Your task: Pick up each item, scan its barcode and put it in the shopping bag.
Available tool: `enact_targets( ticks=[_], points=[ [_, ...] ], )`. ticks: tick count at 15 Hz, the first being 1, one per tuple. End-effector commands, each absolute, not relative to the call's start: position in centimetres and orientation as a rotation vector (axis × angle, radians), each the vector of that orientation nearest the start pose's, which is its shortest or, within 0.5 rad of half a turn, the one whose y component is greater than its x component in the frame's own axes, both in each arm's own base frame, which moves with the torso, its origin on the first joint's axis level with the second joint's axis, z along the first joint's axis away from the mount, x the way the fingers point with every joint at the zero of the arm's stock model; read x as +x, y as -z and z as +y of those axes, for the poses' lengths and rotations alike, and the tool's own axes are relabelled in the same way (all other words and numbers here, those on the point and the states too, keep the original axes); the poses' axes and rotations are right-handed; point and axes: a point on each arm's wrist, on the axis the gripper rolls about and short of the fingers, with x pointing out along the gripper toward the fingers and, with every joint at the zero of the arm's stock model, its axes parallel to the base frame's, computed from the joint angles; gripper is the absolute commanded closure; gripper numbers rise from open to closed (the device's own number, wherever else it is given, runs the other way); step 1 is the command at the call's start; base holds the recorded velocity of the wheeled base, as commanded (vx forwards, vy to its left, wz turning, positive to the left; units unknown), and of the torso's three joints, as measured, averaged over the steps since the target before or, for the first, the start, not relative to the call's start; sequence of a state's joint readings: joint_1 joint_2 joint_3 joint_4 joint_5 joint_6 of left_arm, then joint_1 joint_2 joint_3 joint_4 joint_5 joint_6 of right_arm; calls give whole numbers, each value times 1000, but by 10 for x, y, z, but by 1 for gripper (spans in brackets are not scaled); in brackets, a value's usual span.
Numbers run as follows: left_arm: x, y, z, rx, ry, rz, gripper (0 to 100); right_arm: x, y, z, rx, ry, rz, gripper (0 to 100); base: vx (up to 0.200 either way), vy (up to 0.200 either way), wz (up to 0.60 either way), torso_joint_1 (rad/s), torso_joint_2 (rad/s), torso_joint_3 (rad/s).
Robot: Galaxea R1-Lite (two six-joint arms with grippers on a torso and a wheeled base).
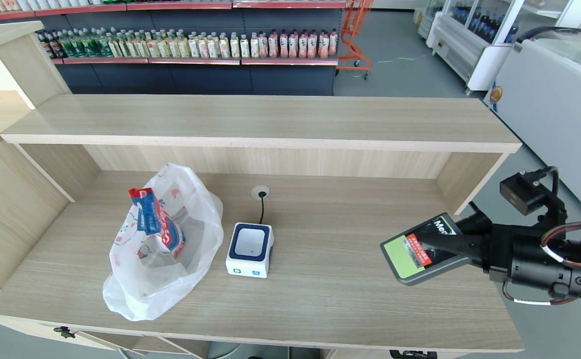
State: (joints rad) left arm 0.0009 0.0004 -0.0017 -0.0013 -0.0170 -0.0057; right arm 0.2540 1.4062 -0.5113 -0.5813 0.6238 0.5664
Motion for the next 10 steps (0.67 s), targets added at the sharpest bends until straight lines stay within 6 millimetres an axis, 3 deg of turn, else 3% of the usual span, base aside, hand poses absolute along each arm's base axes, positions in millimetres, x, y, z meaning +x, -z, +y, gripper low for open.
enact_targets(
  ticks=[1, 7, 10],
  points=[
    [-23, -76, 0, -6, 15, -3, 0, 203, -174, 73, 580, -782, 581, 100, 0, 0, 0, 0, 0, 0],
    [-23, -76, 0, -8, 17, -3, 0, 200, -174, 77, 576, -800, 586, 100, 0, 0, 0, 0, 0, 0],
    [-23, -76, 0, -9, 15, -3, 0, 201, -173, 79, 576, -806, 596, 100, 0, 200, 0, 2, 2, 2]
  ],
)
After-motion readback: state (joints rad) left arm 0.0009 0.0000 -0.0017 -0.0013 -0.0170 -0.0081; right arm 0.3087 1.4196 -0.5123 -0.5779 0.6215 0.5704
